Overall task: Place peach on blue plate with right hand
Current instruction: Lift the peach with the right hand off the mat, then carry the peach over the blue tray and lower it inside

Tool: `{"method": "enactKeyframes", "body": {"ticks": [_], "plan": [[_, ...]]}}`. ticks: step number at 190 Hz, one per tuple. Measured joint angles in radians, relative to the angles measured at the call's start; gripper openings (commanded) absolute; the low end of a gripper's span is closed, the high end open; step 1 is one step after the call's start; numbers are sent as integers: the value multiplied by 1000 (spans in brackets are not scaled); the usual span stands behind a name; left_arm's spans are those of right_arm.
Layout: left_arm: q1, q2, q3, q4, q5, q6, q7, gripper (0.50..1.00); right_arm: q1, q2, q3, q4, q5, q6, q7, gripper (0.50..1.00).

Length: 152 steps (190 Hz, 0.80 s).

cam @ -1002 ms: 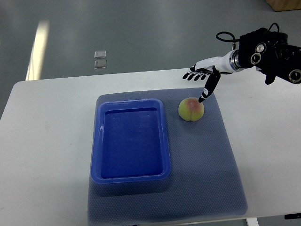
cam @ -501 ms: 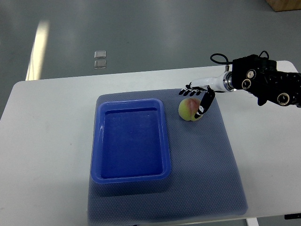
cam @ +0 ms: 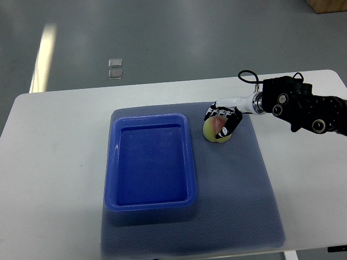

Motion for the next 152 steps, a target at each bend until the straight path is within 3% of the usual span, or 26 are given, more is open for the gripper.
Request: {"method": "enactKeyframes", "body": {"ticks": [61,91,120,132,152], "plan": [[0,0,0,2,0,0,0,1000,264,-200,24,181,137,129,10,500],[0,0,2,-2,0,0,0,1000,326,-256,22,264,171,160,9,500],[0,0,2,-5,0,0,0,1000,313,-190,15,304,193,76,12,500],[0,0,2,-5,0,0,0,1000,294,-121,0,303,200,6,13,500],[0,0,2,-2,0,0,0,1000,261,-2,-29,274,204,-46,19,500]]}}
